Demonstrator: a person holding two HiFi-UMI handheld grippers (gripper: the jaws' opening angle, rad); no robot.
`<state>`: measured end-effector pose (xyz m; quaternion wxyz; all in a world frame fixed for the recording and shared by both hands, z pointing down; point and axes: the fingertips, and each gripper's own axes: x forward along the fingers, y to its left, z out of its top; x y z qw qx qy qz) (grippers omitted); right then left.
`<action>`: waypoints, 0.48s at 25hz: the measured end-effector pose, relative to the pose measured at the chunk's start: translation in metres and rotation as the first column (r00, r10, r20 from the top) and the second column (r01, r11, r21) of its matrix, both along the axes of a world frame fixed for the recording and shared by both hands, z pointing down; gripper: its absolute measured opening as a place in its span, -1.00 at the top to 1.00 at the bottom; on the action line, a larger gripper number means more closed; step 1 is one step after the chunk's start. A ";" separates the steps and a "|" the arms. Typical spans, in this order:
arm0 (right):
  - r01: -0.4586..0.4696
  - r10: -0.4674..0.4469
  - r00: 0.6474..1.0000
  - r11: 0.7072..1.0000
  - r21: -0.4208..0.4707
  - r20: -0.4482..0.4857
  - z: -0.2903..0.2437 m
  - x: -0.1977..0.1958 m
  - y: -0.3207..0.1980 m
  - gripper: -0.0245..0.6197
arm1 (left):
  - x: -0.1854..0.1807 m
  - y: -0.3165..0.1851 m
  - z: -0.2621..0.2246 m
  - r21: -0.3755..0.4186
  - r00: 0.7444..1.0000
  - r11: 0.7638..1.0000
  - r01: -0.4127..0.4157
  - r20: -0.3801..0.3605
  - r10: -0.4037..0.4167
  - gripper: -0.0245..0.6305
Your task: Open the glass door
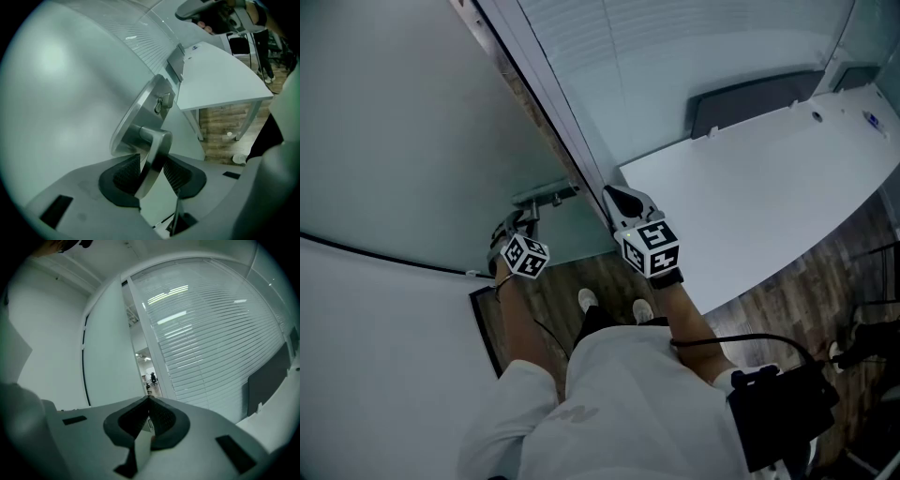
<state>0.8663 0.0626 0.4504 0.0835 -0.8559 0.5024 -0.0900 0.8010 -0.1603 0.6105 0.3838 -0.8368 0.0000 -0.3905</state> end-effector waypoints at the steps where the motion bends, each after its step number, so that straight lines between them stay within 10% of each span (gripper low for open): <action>1: 0.012 -0.012 1.000 1.000 0.008 -0.004 -0.002 -0.002 -0.001 0.92 | -0.005 0.003 -0.001 0.013 1.000 1.000 0.001 0.005 -0.001 0.50; 12: 0.234 -0.230 0.967 0.972 0.022 -0.111 -0.023 -0.043 -0.033 0.90 | -0.062 0.029 -0.007 -0.005 0.996 1.000 0.029 -0.089 -0.029 0.44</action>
